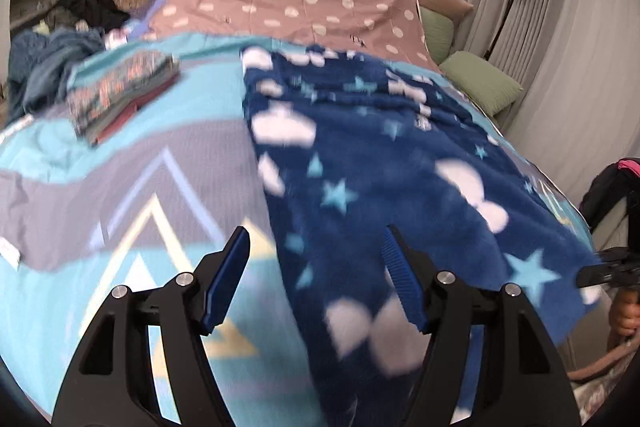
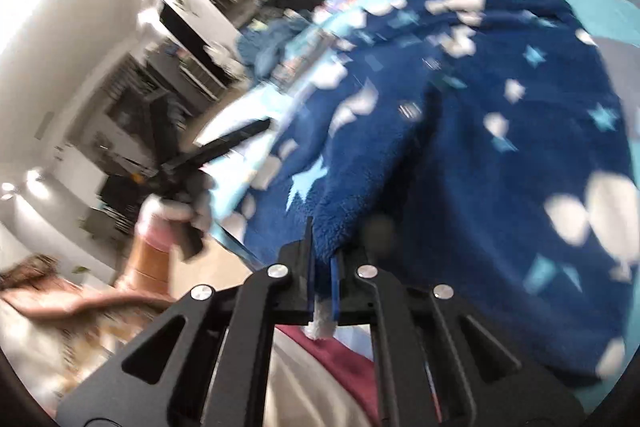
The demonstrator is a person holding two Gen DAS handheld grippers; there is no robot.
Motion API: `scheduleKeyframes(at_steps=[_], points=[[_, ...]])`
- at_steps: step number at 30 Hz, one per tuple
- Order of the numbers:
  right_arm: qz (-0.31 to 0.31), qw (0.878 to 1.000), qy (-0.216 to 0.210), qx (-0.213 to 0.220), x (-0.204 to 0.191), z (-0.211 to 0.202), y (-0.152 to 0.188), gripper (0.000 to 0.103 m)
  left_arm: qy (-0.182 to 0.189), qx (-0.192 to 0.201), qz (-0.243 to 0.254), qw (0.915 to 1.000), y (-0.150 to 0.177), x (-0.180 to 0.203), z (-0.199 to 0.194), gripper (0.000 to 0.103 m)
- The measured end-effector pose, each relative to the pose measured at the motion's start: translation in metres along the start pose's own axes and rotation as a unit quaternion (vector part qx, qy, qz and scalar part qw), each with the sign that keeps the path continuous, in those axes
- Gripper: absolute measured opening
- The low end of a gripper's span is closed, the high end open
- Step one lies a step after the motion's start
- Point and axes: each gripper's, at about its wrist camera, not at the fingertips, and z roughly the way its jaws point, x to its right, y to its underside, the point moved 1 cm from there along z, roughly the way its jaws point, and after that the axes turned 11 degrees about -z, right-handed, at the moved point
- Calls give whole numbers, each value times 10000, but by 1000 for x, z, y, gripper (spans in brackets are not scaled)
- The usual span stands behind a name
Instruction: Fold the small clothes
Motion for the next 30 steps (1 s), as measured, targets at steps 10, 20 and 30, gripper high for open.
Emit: scheduleKeyframes(at_steps=[10,20,30], points=[[374,9894,1003,982,25,-73,15,69,856,-679,-608,9922,40,-14,-10,68],[2604,9522,1054,1201,120,-105,93,64,961,-665,-717,9906,57,-7,-15,60],[2958,9448,-756,1190,135,-72,73,18,1757,-172,-1227,9766,44,-9,-41,15]])
